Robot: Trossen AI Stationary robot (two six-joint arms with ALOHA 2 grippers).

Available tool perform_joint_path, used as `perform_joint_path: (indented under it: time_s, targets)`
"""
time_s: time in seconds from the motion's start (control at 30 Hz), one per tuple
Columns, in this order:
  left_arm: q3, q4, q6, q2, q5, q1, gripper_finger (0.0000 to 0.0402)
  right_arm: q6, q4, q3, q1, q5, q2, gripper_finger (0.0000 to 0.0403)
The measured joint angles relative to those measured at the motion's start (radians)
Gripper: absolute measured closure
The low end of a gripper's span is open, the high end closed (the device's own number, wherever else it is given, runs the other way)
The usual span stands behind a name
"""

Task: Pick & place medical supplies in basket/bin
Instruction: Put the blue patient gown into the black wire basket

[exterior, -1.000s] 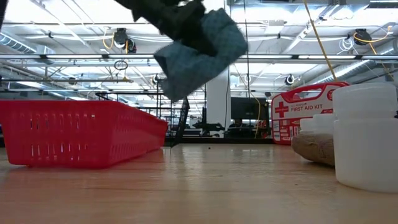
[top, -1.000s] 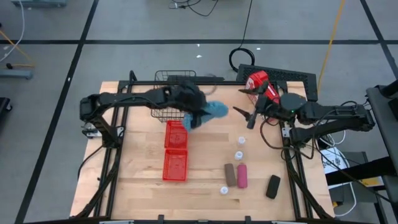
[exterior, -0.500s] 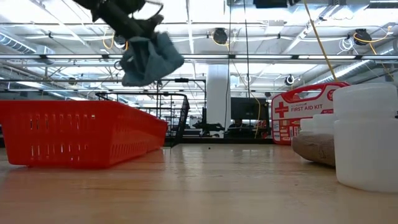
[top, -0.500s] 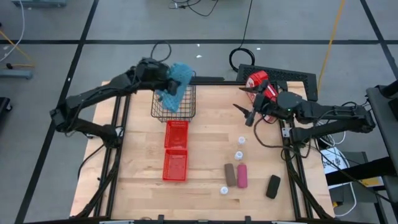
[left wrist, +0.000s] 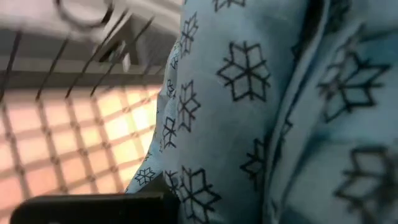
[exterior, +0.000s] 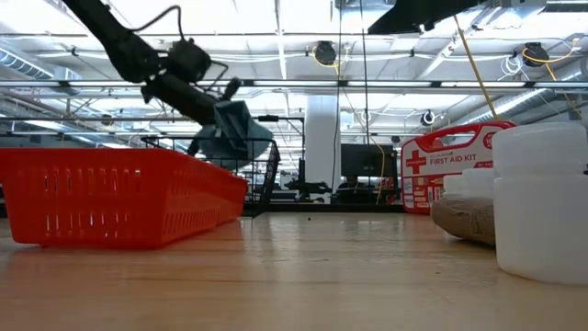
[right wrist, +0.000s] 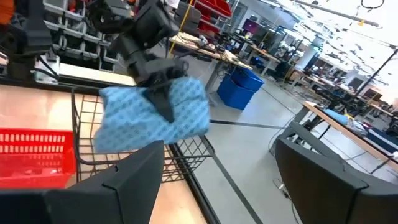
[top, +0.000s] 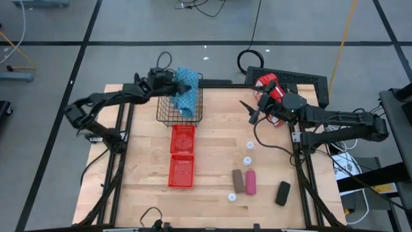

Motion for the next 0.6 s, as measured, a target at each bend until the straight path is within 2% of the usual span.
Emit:
perform_joint_path:
  time_s: [0.43,0.5,0.6]
  targets:
    - [0.005,0.089,-0.026,0.184,-0.012,-0.022,0.0306,-0.011,-0.001,0.000,-0.001,-0.003,0.000,0.0110]
    - [0.003,0.076,-0.024,0.195,-0.019,-0.022,0.0276,-0.011,0.000,0.000,-0.001,-0.003,0.000,0.0110]
    - [0.004,0.073,0.009,0.190,-0.036,-0.023,0.0203,-0.011,0.000,0.000,-0.001,-0.003,0.000,0.0110]
